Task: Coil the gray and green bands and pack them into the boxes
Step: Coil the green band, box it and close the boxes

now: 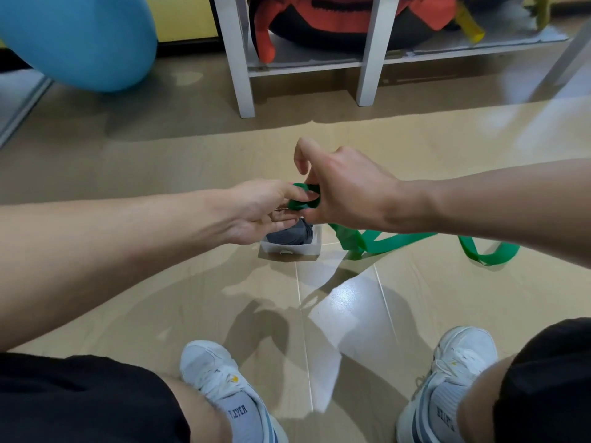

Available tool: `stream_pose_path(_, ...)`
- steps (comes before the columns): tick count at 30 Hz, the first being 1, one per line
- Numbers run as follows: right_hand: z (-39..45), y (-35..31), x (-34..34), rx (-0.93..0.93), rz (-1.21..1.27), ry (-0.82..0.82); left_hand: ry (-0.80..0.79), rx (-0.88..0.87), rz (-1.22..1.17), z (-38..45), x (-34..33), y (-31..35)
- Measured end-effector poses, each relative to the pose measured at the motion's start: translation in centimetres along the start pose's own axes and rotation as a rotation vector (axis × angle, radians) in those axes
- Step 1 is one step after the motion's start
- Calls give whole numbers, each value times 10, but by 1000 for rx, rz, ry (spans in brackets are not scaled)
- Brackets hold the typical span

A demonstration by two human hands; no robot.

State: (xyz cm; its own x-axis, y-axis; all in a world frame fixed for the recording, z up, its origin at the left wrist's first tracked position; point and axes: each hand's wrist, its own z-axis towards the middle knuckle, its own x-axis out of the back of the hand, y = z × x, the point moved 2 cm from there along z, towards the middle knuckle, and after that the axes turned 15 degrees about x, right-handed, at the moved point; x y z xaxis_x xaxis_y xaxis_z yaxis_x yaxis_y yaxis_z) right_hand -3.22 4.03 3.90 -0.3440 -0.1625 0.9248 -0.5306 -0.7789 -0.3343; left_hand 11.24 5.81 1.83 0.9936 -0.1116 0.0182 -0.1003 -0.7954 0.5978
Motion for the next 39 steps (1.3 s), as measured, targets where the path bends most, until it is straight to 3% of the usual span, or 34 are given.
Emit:
stream_pose_path(7, 3, -2, -11, 21, -134, -167, 388, -24, 238, 18, -16, -12)
stream_pose_path(14, 2, 8, -18, 75, -183, -103, 470, -70, 205, 25, -18, -1)
stream_pose_path(21, -20, 25, -18, -9, -108, 124, 300, -133, 202, 20, -14, 10)
stream_pose_path(24, -27, 25, -18, -57, -27, 185, 137, -113, 166, 17, -15, 11)
stream_pose_path(27, -28, 29, -10, -137, 27, 206, 16, -76, 105, 13, -16, 10)
stream_pose_path(31, -32, 29, -3, -165, 343, 248, -156, -47, 51, 7, -18, 12)
stream_pose_path(36, -36, 30, 4, -128, 395, 342, -280, -46, -34, 2, -14, 16)
stream_pose_path(39, -35, 30, 7, -140, 348, 292, -306, -7, -18, 2, -12, 14)
